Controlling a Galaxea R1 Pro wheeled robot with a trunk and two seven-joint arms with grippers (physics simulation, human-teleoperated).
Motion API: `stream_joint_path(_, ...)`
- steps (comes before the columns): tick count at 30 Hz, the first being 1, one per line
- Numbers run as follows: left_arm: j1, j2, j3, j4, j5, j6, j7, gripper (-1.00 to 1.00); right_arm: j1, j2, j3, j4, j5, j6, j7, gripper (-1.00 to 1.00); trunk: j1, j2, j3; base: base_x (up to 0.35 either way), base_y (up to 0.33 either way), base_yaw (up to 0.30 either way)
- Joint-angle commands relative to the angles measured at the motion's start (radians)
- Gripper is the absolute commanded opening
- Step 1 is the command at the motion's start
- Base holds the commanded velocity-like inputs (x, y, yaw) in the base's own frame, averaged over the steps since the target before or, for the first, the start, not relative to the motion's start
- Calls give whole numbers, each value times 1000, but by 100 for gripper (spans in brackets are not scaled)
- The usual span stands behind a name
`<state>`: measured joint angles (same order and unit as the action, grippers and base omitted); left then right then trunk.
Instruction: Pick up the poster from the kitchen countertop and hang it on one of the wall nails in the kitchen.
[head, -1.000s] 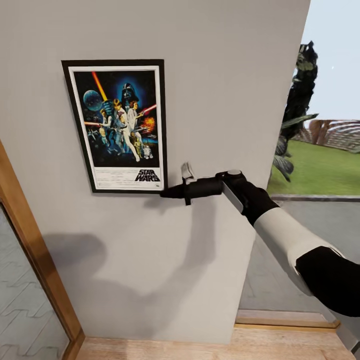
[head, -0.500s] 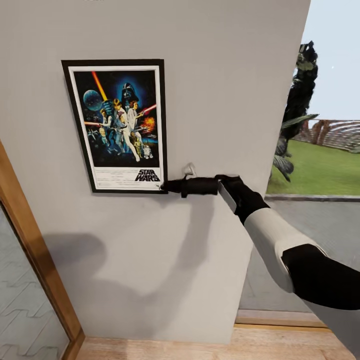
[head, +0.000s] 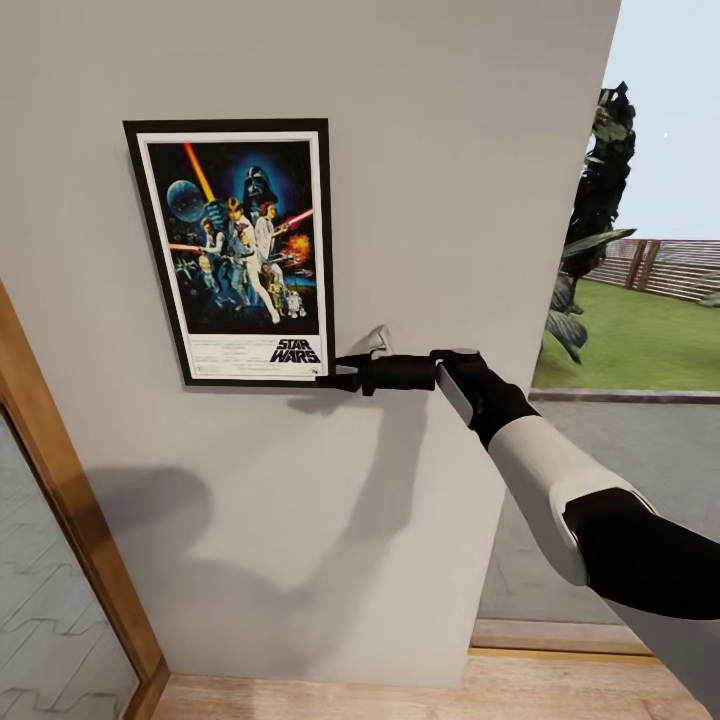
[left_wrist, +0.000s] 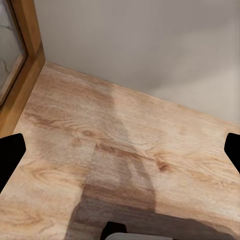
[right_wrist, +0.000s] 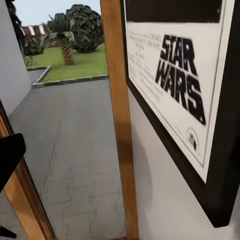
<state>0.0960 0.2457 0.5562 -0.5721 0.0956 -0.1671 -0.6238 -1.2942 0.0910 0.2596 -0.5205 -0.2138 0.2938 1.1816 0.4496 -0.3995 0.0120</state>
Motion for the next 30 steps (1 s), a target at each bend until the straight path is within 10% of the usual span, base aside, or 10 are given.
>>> stream_joint_path(1, 1, 0, 1, 0, 7, 2, -5, 100, 0, -1, 4, 0, -10, 10, -1, 100, 0, -1, 0, 0, 0, 0)
stream_joint_path(30, 0, 0, 1, 0, 7, 1, -7, 100, 0, -1, 3, 0, -9, 10, -6, 100, 0, -1, 0, -51, -55, 0)
